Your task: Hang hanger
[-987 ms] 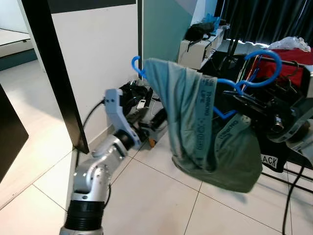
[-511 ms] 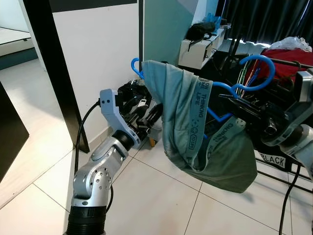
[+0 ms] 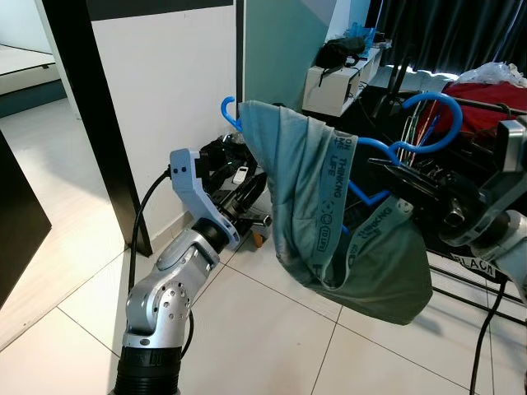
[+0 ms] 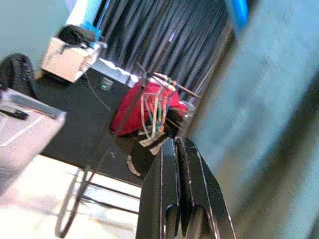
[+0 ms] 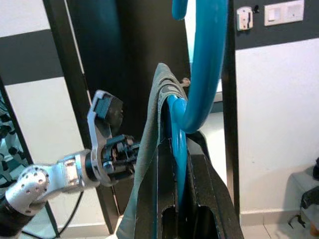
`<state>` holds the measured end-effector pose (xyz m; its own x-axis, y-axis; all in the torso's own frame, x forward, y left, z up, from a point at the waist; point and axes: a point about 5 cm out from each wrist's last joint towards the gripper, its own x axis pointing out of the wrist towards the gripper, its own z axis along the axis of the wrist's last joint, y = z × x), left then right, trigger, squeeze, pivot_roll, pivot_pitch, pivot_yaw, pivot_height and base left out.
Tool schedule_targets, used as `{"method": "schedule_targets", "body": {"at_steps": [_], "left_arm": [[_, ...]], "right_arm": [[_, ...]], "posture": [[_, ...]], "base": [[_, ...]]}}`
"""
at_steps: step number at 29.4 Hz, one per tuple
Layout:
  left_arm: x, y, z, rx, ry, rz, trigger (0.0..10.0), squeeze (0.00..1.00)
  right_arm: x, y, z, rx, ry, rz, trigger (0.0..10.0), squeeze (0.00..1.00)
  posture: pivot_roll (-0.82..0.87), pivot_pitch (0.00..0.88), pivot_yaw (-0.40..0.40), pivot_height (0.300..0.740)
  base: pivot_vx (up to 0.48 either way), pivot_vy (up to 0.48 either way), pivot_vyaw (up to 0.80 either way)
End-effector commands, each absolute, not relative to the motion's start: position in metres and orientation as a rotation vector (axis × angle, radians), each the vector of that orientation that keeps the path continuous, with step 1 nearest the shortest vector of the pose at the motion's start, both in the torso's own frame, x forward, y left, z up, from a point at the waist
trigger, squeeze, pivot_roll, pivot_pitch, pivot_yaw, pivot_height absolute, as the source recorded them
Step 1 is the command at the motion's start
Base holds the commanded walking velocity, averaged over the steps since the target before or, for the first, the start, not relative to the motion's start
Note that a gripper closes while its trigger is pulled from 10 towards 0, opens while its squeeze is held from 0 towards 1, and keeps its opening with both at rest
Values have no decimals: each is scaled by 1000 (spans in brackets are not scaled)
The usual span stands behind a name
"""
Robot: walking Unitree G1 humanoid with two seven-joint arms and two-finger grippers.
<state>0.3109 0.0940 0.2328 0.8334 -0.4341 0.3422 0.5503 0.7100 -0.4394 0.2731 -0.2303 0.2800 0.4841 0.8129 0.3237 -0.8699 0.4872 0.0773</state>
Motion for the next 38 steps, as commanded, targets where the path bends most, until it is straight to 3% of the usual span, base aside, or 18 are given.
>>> {"method": "schedule_targets", "body": {"at_steps": [1,13,20,21,22,23,24,25,26,27,38], "left_arm": [[315,106,238,-532,-248,-508,0,0],[322,133,250,-495,-302,-441,0,0],[316,117,248,-504,-280,-516,0,0],[313,110,248,-492,-274,-552,10000,0],[309,100,248,-460,-269,-582,10000,0],[306,92,247,-425,-265,-607,10000,455],[306,92,247,-425,-265,-607,10000,455],[302,84,245,-393,-263,-627,10000,765],[302,84,245,-393,-263,-627,10000,765],[300,77,244,-383,-256,-648,10000,1000],[296,66,238,-431,-222,-661,10000,1000]], "right_arm": [[268,-235,283,223,-257,1027,0,0],[268,-248,267,171,-169,944,0,0],[268,-247,267,168,-163,939,0,0],[268,-246,267,167,-162,941,0,0],[268,-244,267,165,-161,946,0,0],[268,-243,267,165,-162,950,0,0],[268,-243,267,165,-162,950,0,0],[268,-242,267,165,-163,952,0,0],[268,-242,267,165,-163,952,0,0],[269,-242,267,163,-165,952,0,0],[270,-237,270,168,-180,968,0,0]], "posture": [[-69,0,-44,740],[-66,0,-47,740],[-69,0,-48,740],[-68,0,-48,740],[-66,0,-48,740],[-66,0,-48,740],[-66,0,-48,740],[-66,0,-48,740],[-66,0,-48,740],[-64,0,-49,740],[-64,0,-47,740]], "base": [[0,0,0],[0,0,0],[0,0,0],[0,0,0],[0,0,0],[0,0,0],[0,0,0],[0,0,0],[0,0,0],[0,0,0],[0,0,0]]}}
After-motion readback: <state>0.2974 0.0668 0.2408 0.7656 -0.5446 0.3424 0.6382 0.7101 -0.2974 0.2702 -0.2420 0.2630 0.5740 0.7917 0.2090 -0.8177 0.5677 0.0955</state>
